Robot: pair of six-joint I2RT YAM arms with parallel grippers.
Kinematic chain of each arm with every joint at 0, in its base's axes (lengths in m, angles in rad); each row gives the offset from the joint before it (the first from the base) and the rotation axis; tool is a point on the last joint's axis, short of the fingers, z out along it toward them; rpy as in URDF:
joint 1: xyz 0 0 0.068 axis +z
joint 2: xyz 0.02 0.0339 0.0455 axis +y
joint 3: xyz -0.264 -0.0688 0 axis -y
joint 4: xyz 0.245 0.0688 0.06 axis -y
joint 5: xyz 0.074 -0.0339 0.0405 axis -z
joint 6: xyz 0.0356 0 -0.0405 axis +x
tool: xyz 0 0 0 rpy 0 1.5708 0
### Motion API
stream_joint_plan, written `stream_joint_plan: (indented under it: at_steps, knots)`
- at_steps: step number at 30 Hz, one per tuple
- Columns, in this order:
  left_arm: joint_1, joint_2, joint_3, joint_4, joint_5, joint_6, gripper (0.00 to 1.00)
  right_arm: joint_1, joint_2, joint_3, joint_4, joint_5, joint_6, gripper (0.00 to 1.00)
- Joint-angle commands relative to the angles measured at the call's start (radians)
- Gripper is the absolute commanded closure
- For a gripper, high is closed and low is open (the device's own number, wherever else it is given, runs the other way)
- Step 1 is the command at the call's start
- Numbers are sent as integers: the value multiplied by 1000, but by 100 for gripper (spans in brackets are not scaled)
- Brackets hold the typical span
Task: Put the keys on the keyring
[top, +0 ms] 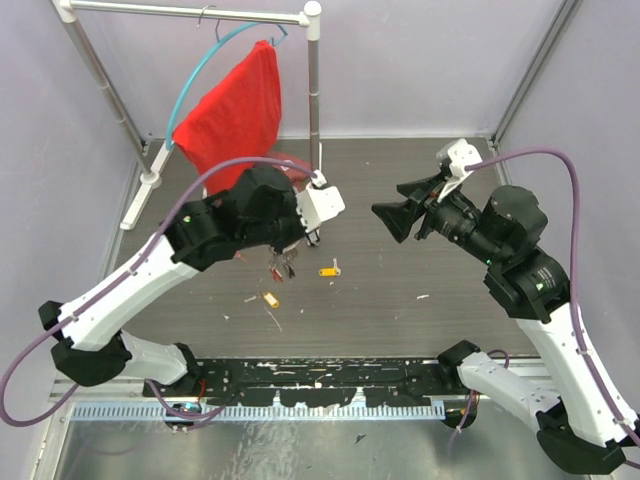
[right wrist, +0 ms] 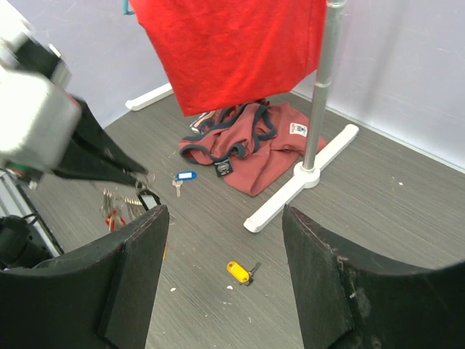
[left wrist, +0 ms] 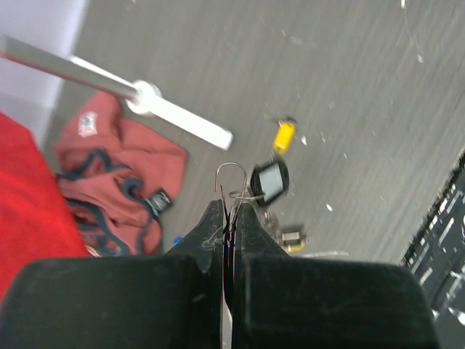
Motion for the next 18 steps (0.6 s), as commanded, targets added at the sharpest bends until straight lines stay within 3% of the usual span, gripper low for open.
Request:
stream_joint_plan:
  at_steps: [1, 12, 18]
  knots:
    - [17, -15, -109, 57, 39, -72, 99, -3, -36, 32, 9, 83, -10, 31]
    - [16, -68, -450, 365, -180, -62, 99, -4, -70, -15, -11, 115, -6, 31]
    - [1, -171, -477, 417, -136, -2, 99, -3, -53, -85, -23, 44, 58, 31]
